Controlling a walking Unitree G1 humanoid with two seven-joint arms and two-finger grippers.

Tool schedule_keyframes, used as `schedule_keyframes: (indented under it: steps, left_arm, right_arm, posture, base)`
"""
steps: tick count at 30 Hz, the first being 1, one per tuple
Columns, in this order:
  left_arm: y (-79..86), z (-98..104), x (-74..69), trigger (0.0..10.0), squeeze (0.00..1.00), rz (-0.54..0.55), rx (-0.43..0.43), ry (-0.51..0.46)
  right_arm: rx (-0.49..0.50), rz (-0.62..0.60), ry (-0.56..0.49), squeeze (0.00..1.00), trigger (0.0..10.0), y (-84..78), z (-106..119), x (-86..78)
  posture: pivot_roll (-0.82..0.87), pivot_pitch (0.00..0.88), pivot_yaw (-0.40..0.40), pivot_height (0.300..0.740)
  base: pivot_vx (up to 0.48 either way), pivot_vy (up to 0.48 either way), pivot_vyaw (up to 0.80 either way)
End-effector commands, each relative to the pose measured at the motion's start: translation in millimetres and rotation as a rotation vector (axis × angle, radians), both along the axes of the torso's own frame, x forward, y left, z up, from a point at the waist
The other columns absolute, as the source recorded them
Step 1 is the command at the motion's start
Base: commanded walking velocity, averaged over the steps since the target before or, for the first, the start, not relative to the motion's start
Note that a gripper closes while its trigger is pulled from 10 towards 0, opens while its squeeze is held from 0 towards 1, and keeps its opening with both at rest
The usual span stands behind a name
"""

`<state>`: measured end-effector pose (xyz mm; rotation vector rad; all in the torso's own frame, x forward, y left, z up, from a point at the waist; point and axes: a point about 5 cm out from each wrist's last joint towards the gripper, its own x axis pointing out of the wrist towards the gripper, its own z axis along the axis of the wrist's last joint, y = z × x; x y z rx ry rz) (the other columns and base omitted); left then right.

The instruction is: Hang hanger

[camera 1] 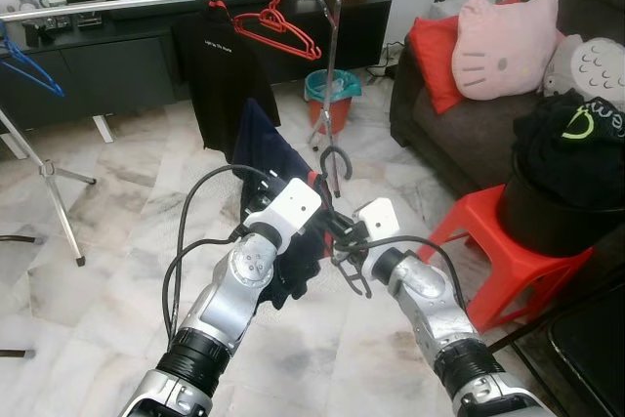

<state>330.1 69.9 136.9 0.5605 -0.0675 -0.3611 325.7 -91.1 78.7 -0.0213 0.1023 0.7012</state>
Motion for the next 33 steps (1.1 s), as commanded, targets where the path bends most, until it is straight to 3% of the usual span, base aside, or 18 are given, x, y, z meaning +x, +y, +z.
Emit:
schedule_keyframes:
  steps: [1,6,10,11,12,18,21,24,27,33]
  left_arm:
    - [-14.3,2.9,-3.6,10.0,0.00,-0.061,-0.026,-0.011]
    - [-16.8,1.5,-5.1,10.0,0.00,-0.097,-0.039,0.008]
    - [-28.8,-2.6,-15.9,10.0,0.00,-0.245,-0.002,0.035]
    - [-34.9,-6.7,-25.3,10.0,0.00,-0.344,0.041,0.044]
    - [-35.9,-8.1,-27.8,10.0,0.00,-0.365,0.056,0.046]
    - [-34.2,-11.9,-29.8,10.0,0.00,-0.367,0.086,0.042]
    - [-26.0,-8.2,-19.3,10.0,0.00,-0.260,0.090,0.010]
    - [-22.9,-7.0,-15.8,10.0,0.00,-0.219,0.092,0.000]
    - [-8.4,-1.6,-3.9,10.0,0.00,-0.056,0.062,-0.024]
    - [6.2,2.9,3.3,10.0,0.00,0.052,0.057,-0.050]
  right_arm:
    - [0.018,0.044,-0.043,0.00,0.0,8.4,10.8,0.9]
    - [0.022,0.051,-0.038,0.00,0.0,8.5,10.3,0.2]
    - [0.019,0.060,-0.031,0.00,0.0,8.6,8.2,-1.1]
    - [0.020,0.063,-0.030,0.00,0.0,9.0,8.2,-1.3]
    - [0.021,0.064,-0.030,0.00,0.0,9.0,8.3,-1.2]
    - [0.022,0.066,-0.029,0.00,0.0,8.7,8.3,-1.2]
    - [0.021,0.069,-0.031,0.00,0.0,8.0,8.9,-1.1]
    - [0.021,0.071,-0.032,0.00,0.0,8.1,9.1,-1.2]
    - [0.022,0.077,-0.032,0.00,0.0,9.1,9.3,-1.5]
    - [0.023,0.082,-0.032,0.00,0.0,9.7,9.0,-2.2]
  posture:
    - [0.00,0.000,-0.058,0.740]
    - [0.01,0.000,-0.060,0.740]
    - [0.01,0.000,-0.061,0.740]
    - [0.01,0.000,-0.061,0.740]
    - [0.01,0.000,-0.061,0.740]
    - [0.01,0.000,-0.060,0.740]
    - [0.01,0.000,-0.062,0.740]
    - [0.01,0.000,-0.063,0.740]
    - [0.01,0.000,-0.065,0.740]
    - [0.01,0.000,-0.066,0.740]
  base:
    - [0.000,0.000,0.00]
    - [0.000,0.000,0.00]
    - [0.000,0.000,0.00]
    - [0.000,0.000,0.00]
    - [0.000,0.000,0.00]
    - [0.000,0.000,0.00]
    - [0.000,0.000,0.00]
    - [0.000,0.000,0.00]
    - [0.000,0.000,0.00]
    - [0.000,0.000,0.00]
